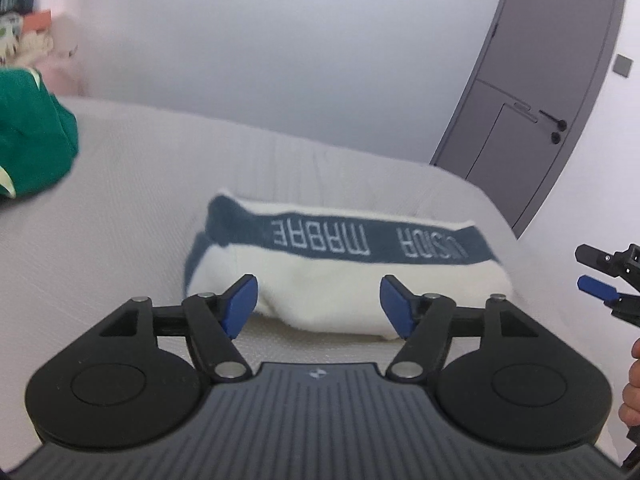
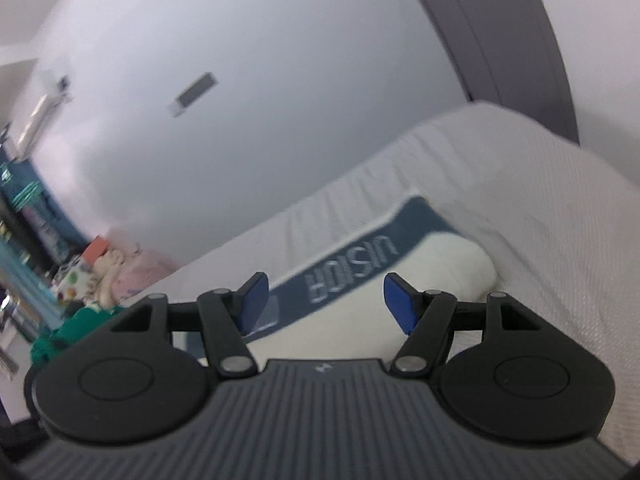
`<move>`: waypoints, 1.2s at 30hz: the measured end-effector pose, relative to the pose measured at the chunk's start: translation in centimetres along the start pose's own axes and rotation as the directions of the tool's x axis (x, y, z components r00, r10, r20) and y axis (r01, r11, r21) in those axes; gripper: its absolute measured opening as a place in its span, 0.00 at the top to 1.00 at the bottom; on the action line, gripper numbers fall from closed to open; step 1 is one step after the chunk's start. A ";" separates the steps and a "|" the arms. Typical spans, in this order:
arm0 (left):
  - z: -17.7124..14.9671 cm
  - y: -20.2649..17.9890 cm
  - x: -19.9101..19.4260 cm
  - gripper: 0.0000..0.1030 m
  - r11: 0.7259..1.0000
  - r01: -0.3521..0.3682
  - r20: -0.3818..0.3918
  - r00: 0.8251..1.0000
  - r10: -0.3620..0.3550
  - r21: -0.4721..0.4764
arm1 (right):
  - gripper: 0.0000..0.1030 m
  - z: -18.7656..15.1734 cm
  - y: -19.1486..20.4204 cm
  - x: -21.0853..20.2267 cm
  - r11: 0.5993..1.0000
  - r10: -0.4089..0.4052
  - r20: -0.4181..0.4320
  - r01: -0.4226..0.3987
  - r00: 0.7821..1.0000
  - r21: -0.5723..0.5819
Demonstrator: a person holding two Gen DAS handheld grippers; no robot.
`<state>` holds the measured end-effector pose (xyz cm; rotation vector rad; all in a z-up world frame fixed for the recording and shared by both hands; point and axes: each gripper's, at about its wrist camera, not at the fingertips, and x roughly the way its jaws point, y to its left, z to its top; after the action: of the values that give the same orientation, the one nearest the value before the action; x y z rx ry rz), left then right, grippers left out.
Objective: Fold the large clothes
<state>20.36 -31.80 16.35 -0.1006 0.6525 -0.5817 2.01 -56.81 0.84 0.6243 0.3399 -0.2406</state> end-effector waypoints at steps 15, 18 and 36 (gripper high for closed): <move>-4.3 -3.0 -15.8 0.08 0.989 -0.030 0.131 0.991 0.011 0.144 | 0.35 -5.2 8.4 -11.6 0.948 0.103 0.041 -0.085 0.994 -0.308; -5.6 -3.1 -16.8 0.08 0.986 -0.040 0.142 0.990 0.017 0.163 | 0.35 -6.6 9.0 -12.7 0.938 0.106 0.041 -0.087 0.993 -0.336; -10.9 -1.2 -16.4 0.07 0.987 -0.059 0.127 0.991 0.039 0.153 | 0.35 -14.1 9.7 -12.9 0.922 0.054 0.020 -0.042 0.998 -0.385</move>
<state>2.75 -22.99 16.91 0.0263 0.4864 -0.5722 -10.04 -39.19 0.17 0.2388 0.3313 -0.1300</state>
